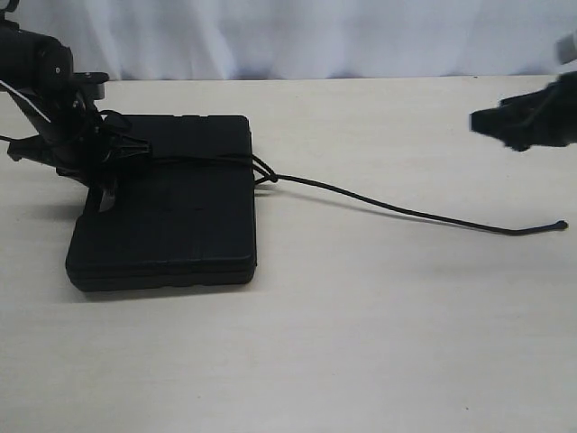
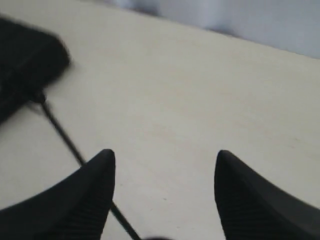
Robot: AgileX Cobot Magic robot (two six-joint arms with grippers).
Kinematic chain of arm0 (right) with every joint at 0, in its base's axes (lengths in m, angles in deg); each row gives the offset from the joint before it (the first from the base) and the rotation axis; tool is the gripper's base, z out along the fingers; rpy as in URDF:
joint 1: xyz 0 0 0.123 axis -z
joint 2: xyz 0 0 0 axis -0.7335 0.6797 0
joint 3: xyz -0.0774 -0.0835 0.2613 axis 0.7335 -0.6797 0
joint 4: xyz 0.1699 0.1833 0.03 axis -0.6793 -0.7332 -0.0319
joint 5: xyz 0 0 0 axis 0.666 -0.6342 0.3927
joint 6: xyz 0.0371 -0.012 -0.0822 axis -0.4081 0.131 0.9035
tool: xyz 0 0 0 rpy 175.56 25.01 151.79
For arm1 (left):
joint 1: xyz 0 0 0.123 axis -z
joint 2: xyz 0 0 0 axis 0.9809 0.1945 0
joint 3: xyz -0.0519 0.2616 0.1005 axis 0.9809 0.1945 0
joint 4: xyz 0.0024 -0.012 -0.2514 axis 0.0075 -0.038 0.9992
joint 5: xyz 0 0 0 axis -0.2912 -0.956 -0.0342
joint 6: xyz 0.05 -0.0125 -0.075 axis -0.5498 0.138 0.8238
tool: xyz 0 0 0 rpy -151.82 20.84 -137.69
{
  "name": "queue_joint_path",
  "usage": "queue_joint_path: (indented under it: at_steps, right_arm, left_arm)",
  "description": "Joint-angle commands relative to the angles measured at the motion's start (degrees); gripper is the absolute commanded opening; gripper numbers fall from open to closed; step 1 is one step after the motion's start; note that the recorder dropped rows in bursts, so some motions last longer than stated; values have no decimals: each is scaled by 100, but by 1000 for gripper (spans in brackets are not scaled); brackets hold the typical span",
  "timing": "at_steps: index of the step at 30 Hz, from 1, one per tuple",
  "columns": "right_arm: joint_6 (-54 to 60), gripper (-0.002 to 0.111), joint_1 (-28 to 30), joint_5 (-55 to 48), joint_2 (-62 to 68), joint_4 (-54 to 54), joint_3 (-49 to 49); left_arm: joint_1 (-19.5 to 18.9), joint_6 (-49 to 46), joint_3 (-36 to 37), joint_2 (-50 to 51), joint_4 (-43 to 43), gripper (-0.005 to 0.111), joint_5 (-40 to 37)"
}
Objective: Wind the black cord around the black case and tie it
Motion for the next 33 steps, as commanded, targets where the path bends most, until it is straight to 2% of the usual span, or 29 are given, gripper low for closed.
queue_joint_path:
  at_steps: [1,3,6,10,15,33]
  right_arm:
    - [-1095,54,-1659,2236,40,1727,247]
    - [-1988,48,-2395,2786,242,2877,554]
    - [-3245,37,-3103,2619,690,4194,1264]
    - [-4242,37,-3523,1974,1429,5728,2269]
    - [-4219,37,-3863,1560,2047,6747,2683]
    - [-4516,37,-4020,1766,2527,6910,2691]
  left_arm:
    - [8,-258,4,-97,-59,0,68]
    - [8,-359,4,-97,-59,0,42]
    - [8,-464,4,-97,-59,0,-6]
    - [8,-530,4,-97,-59,0,-168]
    - [8,-548,4,-83,-59,0,-203]
    - [8,-548,4,-86,-20,0,-146]
